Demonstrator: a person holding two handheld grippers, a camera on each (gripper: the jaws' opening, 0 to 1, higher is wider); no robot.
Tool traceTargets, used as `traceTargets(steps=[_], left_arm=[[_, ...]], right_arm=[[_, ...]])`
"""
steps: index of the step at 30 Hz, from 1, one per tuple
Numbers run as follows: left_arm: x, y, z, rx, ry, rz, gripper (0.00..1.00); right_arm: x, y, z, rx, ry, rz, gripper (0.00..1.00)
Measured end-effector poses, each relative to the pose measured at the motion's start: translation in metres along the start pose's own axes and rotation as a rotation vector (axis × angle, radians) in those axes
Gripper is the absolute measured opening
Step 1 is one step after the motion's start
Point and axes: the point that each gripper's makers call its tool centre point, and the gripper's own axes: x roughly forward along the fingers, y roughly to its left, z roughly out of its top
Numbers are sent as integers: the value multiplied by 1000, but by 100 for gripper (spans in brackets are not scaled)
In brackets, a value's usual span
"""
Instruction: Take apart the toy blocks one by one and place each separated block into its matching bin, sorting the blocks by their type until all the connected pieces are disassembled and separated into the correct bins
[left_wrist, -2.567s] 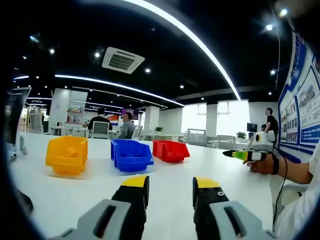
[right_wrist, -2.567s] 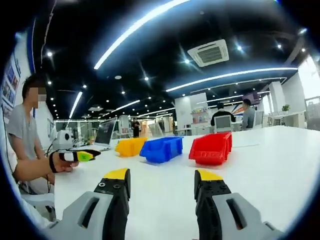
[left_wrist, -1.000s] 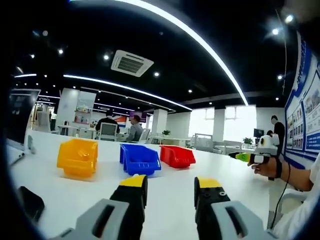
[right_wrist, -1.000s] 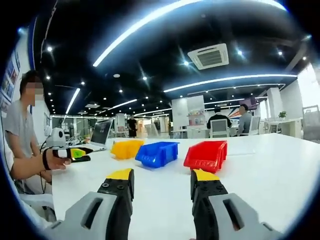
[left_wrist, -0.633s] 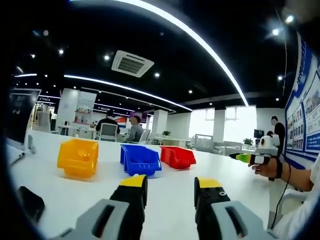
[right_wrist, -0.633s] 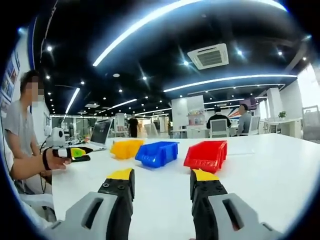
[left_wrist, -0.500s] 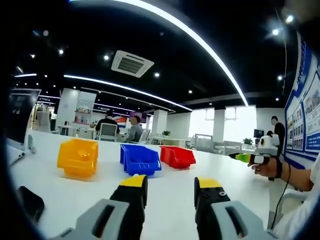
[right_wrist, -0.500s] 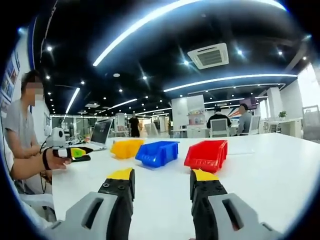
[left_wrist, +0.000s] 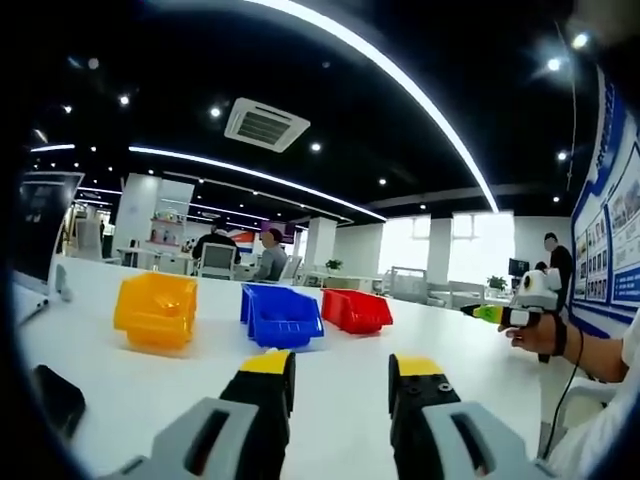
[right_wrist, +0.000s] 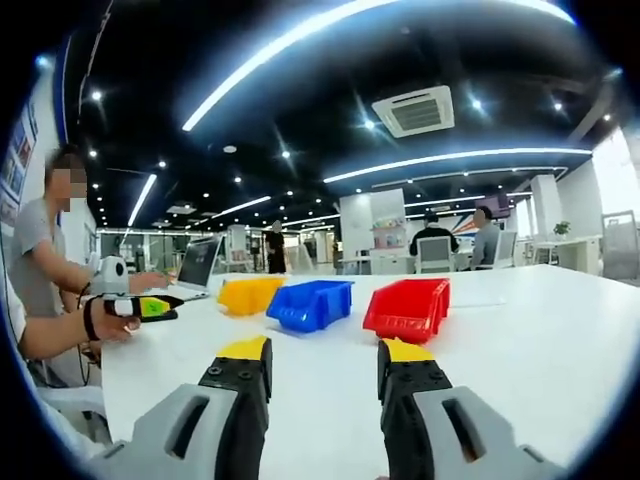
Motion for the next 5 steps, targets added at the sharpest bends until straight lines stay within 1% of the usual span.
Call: traceTargets(steps=[5], left_arm=[[1,0,2,6,-4,-2,39]], right_arm=[[1,0,1,-2,-1,1,43]])
